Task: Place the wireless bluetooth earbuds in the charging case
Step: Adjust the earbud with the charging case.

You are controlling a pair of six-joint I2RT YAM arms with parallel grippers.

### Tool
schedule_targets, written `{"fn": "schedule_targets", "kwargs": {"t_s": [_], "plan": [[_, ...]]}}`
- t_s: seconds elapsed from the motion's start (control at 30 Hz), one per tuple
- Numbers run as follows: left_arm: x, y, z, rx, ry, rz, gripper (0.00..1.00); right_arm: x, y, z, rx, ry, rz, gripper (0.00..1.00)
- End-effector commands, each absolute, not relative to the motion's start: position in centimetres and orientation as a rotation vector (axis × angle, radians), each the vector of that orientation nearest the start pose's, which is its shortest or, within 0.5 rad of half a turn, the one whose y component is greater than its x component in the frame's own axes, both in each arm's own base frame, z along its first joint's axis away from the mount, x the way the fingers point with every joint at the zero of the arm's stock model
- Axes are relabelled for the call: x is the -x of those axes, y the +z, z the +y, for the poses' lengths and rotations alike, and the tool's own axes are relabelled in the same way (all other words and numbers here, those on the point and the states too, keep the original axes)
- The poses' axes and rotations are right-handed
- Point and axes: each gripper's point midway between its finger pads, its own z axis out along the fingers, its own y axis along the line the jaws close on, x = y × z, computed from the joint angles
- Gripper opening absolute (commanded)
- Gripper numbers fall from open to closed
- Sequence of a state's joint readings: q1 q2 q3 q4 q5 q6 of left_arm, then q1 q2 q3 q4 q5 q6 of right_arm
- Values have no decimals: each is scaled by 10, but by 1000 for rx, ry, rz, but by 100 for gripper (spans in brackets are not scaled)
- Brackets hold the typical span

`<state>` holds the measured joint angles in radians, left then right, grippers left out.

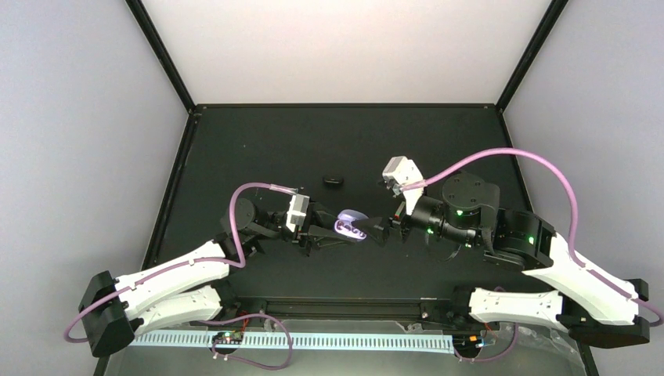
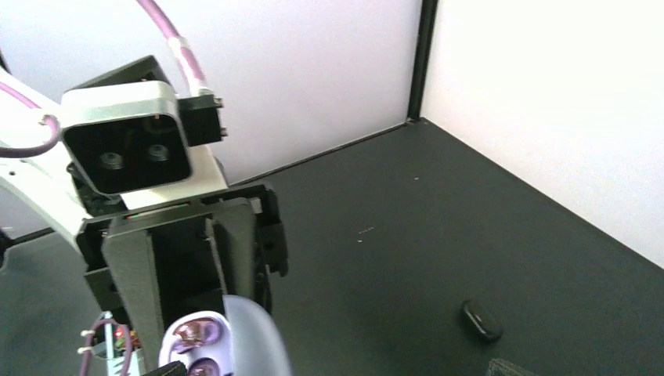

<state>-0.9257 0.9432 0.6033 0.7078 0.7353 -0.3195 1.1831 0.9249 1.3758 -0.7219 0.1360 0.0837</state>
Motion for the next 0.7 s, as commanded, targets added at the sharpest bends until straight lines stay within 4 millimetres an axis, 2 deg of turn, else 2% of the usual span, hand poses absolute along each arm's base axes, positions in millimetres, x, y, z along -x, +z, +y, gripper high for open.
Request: {"fn": "schedule_targets", "kwargs": {"t_s": [0.0,0.3,0.67], "plan": [[-87,391,-312,-1054,-1482,937,1,-117,432,268,942,868,1632,100],[-83,393,-312,-1062,-1486,922,1,-123,417,280,950,847,1680,100],[-79,397,-309,-1069,-1481,904,2,-135,399,283,927,774,1748,100]]}}
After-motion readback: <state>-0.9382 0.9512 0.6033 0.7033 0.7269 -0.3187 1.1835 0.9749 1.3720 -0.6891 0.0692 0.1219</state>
